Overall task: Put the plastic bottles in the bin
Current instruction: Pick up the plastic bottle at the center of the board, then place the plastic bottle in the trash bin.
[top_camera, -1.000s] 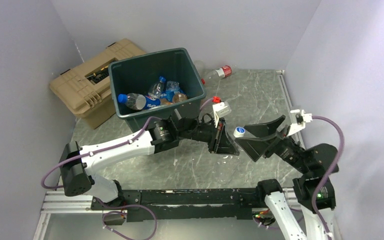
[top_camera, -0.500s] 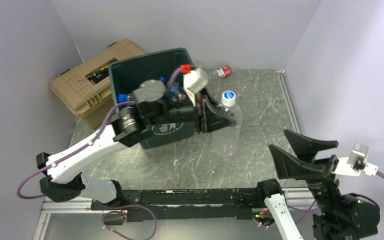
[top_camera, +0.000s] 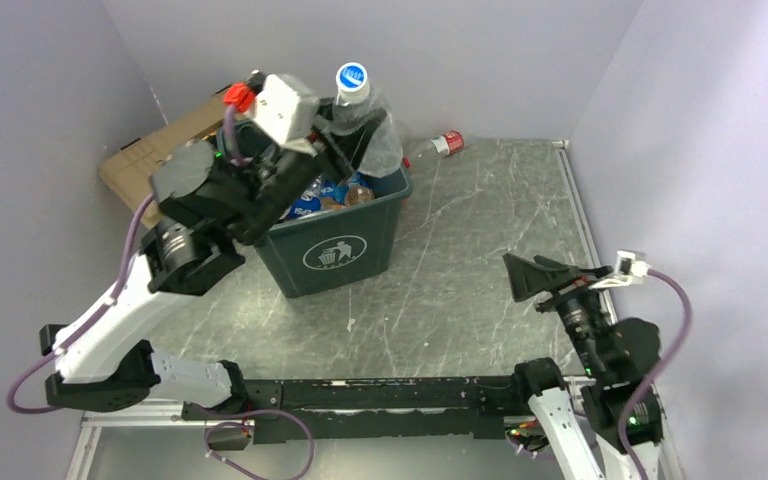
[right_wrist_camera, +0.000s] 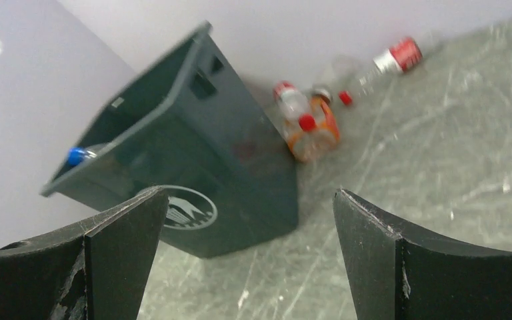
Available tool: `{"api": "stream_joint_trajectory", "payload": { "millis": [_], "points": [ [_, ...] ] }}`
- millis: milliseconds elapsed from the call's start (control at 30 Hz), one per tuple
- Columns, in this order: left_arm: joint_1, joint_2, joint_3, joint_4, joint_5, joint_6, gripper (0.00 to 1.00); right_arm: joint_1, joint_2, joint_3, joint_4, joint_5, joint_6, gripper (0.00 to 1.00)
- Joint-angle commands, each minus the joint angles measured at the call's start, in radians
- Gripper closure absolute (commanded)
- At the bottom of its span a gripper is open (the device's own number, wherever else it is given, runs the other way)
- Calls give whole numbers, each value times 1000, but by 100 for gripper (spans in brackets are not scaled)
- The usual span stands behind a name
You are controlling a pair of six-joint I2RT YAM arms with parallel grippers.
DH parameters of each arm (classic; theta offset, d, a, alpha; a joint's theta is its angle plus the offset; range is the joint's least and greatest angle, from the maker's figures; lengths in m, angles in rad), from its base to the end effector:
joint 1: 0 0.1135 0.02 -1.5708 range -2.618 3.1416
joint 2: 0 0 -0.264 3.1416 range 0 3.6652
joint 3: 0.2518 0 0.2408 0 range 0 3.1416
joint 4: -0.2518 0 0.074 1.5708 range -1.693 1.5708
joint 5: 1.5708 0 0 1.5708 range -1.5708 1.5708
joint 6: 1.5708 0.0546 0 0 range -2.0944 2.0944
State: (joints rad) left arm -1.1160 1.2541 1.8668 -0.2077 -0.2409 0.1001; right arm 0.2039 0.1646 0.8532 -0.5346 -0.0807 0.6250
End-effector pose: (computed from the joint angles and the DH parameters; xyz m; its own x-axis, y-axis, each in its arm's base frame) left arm 0.1043 -0.1837 0.5976 0.2498 -0.2899 -0.9239 0.7549 0.6558 -0.0017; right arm 0.0269 0.0101 0.3710 -0.0419 0.5869 -0.8086 -0.3148 0.7603 0.5682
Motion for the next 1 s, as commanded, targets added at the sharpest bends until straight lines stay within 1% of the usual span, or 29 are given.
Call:
{"api": "stream_joint_trajectory", "payload": {
  "millis": [0, 67, 167, 233, 400, 467, 533, 567, 600, 633, 667, 700, 733, 800, 833, 900, 967],
  "points": [
    [62, 106, 80, -7, -220, 200, 100, 3, -5, -106, 17, 23, 60, 1],
    [176, 126, 114, -49, -147, 127, 100, 3, -10, -165, 23, 20, 75, 1],
    [396, 173, 162, -147, -38, -32, 100, 3, -20, -237, 30, 26, 105, 2],
    [520, 201, 155, -197, 18, -131, 100, 3, -15, -270, 24, 45, 131, 2],
    [689, 230, 47, -186, 141, -321, 100, 3, 15, -363, 49, 118, 200, 2],
    [737, 250, 36, -205, 184, -380, 100, 3, 28, -404, 84, 111, 218, 2],
    [762, 264, 28, -215, 227, -421, 100, 3, 32, -444, 122, 92, 232, 2],
    [766, 267, 21, -211, 247, -433, 95, 3, 32, -462, 137, 86, 234, 3],
    [766, 268, 13, -206, 275, -440, 78, 3, 29, -479, 153, 74, 232, 3],
    [766, 267, 7, -199, 298, -447, 58, 3, 25, -491, 164, 60, 227, 3],
    [766, 265, 7, -196, 316, -456, 43, 3, 22, -499, 166, 57, 219, 3],
    [766, 264, 12, -196, 330, -464, 31, 3, 20, -498, 166, 56, 208, 3],
    [766, 261, 15, -194, 333, -471, 23, 3, 23, -493, 164, 55, 194, 3],
    [766, 246, 16, -190, 332, -490, 9, 3, 34, -471, 155, 55, 167, 2],
    [766, 234, 11, -182, 330, -496, 6, 3, 46, -456, 150, 55, 157, 2],
    [766, 200, -6, -164, 324, -504, 2, 3, 60, -430, 142, 52, 147, 3],
    [766, 152, -34, -158, 312, -509, 1, 3, 67, -417, 143, 52, 155, 3]
  ]
}}
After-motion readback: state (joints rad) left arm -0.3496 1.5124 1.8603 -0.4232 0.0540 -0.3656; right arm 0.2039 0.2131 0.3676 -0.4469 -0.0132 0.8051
